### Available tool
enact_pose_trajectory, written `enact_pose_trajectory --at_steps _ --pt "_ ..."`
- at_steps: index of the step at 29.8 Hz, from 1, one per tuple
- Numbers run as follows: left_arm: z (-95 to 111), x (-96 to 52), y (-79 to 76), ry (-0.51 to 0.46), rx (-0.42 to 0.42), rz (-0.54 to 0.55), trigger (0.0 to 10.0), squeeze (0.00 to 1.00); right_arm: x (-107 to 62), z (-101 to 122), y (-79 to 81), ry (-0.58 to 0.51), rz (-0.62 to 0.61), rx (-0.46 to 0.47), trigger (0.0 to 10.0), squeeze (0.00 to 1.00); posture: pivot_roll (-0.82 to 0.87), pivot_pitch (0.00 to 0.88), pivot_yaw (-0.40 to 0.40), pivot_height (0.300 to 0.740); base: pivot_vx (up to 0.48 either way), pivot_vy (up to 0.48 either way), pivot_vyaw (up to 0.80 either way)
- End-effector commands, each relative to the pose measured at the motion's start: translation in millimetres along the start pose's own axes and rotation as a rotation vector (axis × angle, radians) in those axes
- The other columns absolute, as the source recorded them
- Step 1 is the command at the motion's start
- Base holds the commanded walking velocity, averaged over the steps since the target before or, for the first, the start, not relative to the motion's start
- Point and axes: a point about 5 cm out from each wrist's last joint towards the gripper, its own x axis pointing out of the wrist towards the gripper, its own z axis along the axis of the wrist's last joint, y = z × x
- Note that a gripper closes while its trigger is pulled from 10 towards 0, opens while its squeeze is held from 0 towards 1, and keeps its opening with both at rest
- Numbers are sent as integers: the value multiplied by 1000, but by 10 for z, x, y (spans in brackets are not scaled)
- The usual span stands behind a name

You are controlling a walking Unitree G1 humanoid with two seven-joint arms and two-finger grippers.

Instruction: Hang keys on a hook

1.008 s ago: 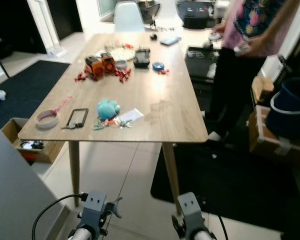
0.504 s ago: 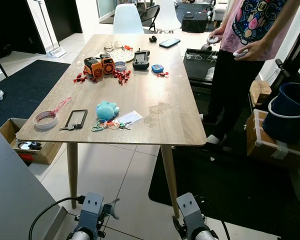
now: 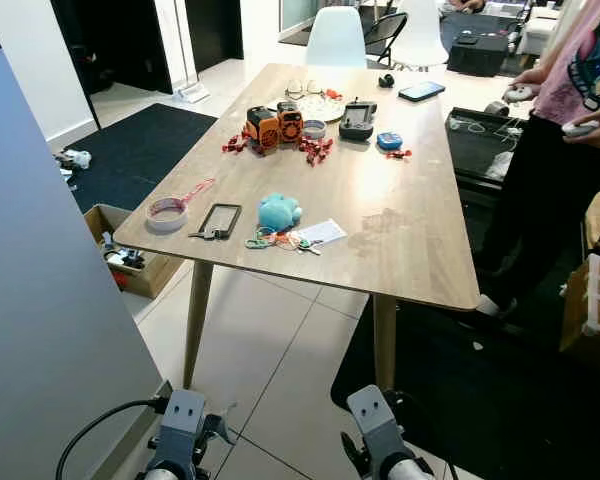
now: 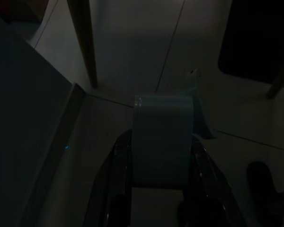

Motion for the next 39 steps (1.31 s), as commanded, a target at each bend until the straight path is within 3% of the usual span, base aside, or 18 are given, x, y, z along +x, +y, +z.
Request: enact_pose_trajectory --at_steps 1,10,12,14,15,19,21,23,24,25,27,31,32,35,37,38,39 --pt "3 0 -48 -11 -27 -2 10000 0 -16 -48 17 20 10 1 10000 0 41 38 -4 740 0 0 0" --pt "82 -16 -72 -98 -43 -74 10000 0 -9 -30 -18 15 9 -6 10000 0 29 31 -8 740 0 0 0" --pt "179 -50 -38 -184 -47 -176 10000 0 -16 -39 -37 15 6 -7 10000 0 28 33 -11 740 0 0 0" --pt "229 -108 -7 -233 3 -304 10000 0 -29 -61 -54 17 4 -8 10000 0 34 34 -13 740 0 0 0" --pt "229 -108 -7 -233 3 -304 10000 0 -29 -61 -54 17 4 -8 10000 0 34 34 -13 740 0 0 0" --pt "200 -169 95 -226 132 -359 10000 0 -46 -96 -48 27 6 -11 10000 0 38 34 -13 740 0 0 0" --pt "229 -164 121 -242 106 -339 10000 0 -44 -92 -45 24 5 -9 10000 0 35 34 -10 740 0 0 0" --pt "384 -161 143 -328 -22 -334 10000 0 -42 -79 -51 16 -1 -1 10000 0 25 34 -6 740 0 0 0" --pt "384 -161 143 -328 -22 -334 10000 0 -42 -79 -51 16 -1 -1 10000 0 25 34 -6 740 0 0 0" --pt "669 -216 162 -479 -201 -385 10000 0 -42 -71 -66 8 -7 4 10000 0 25 36 -9 740 0 0 0" --pt "778 -260 169 -536 -239 -420 10000 0 -43 -70 -73 7 -8 5 10000 0 25 36 -9 740 0 0 0" --pt "1355 -507 230 -715 -401 -635 10000 0 -59 -100 -106 15 -7 -2 10000 0 36 42 -20 740 0 0 0" --pt "1466 -568 228 -740 -404 -698 10000 0 -60 -102 -110 16 -6 -3 10000 0 39 44 -20 740 0 0 0" --pt "1532 -607 224 -756 -399 -741 10000 0 -59 -101 -111 17 -6 -4 10000 0 39 45 -19 740 0 0 0" --pt "1595 -615 180 -731 -300 -780 10000 0 -56 -97 -112 18 -7 -5 10000 0 40 46 -13 740 0 0 0" --pt "1531 -542 144 -663 -203 -753 10000 0 -54 -96 -112 19 -8 -5 10000 0 41 45 -10 740 0 0 0" --pt "1531 -542 144 -663 -203 -753 10000 0 -54 -96 -112 19 -8 -5 10000 0 41 45 -10 740 0 0 0"
